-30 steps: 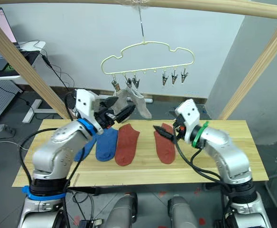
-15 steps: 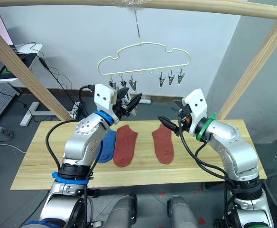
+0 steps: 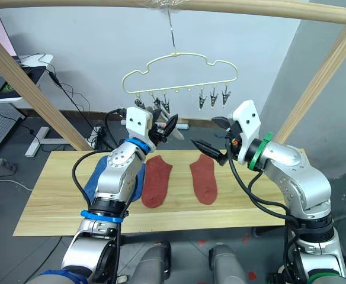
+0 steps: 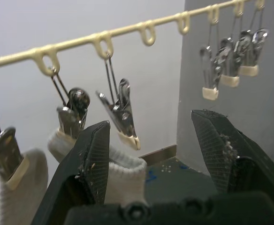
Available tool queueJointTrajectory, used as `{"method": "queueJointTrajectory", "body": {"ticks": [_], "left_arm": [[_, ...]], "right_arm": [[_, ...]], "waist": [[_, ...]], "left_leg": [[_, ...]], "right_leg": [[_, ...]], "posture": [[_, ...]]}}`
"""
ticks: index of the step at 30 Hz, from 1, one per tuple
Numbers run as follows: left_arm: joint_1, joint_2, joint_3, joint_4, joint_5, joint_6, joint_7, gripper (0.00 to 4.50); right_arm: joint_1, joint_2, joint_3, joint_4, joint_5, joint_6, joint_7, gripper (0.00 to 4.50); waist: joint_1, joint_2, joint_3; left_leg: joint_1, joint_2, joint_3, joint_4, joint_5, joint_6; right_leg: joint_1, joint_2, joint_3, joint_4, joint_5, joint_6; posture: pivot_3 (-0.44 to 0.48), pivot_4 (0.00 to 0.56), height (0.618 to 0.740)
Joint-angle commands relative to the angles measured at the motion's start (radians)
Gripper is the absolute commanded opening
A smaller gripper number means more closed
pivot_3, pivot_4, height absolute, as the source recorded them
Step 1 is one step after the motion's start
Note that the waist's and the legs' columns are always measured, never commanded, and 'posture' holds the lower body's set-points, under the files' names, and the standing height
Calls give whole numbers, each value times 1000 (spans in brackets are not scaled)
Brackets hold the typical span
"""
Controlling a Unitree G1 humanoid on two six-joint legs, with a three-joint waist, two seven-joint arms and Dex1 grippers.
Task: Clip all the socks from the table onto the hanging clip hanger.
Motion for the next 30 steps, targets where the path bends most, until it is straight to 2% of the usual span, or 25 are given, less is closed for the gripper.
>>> {"method": "queueJointTrajectory", "body": {"ticks": [1, 6, 20, 30], "left_arm": [[-38, -16, 12, 4, 10, -42, 16, 3029], [-70, -27, 27, 63, 19, -64, 36, 3029], [-187, -48, 26, 265, 37, -169, -11, 3029], [-231, -56, 33, 341, 35, -212, -22, 3029]], "right_arm": [[-21, -3, -20, -47, 26, -3, -7, 4500], [-22, -9, -17, -44, 21, -10, -14, 4500], [-36, -18, -16, -35, 12, -17, -31, 4500], [-33, -19, -19, -31, 4, -24, -41, 4500]], "waist": [[0, 0, 0], [0, 0, 0], [-13, 0, 0], [-21, 0, 0]], "left_leg": [[0, 0, 0, 0, 0, 0], [0, 0, 0, 0, 0, 0], [0, 0, 0, 0, 0, 0], [0, 0, 0, 0, 0, 0]], "right_leg": [[0, 0, 0, 0, 0, 0], [0, 0, 0, 0, 0, 0], [0, 0, 0, 1, 0, 0], [0, 0, 0, 1, 0, 0]], "posture": [[-77, 170, 740], [-86, 173, 740], [-108, 186, 740], [-118, 192, 740]]}}
